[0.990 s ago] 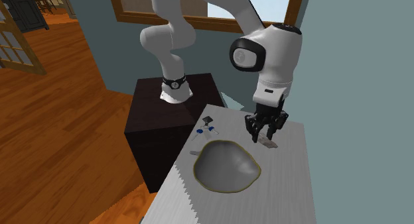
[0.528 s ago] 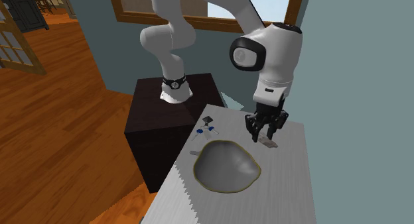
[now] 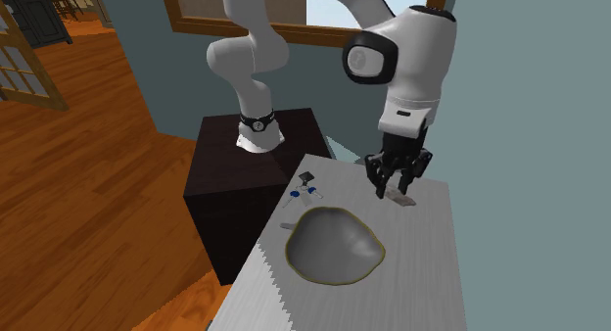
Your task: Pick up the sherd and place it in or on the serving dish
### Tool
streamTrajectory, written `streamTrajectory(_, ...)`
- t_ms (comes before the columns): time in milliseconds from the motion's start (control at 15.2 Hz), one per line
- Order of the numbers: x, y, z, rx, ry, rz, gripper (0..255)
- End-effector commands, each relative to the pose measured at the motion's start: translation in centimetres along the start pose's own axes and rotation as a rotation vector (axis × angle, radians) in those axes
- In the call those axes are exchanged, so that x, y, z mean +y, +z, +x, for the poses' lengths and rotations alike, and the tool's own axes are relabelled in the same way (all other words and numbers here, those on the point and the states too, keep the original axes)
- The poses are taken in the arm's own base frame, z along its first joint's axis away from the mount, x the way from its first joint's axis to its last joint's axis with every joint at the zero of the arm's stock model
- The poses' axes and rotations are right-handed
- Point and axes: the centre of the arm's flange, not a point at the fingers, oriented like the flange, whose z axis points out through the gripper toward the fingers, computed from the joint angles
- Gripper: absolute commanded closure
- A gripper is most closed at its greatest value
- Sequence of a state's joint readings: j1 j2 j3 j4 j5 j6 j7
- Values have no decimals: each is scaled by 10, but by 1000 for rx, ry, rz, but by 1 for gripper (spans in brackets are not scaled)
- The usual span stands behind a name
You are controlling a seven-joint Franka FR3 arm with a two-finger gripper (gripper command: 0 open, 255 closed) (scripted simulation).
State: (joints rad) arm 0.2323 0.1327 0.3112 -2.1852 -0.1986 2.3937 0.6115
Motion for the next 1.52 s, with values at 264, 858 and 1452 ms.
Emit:
streamTrajectory(264, 2, -32, 2, 0, 0, 0, 255)
streamTrajectory(858, 4, -78, 8, 0, 0, 0, 255)
streamTrajectory(1452, 113, -69, 55, 0, 0, 0, 255)
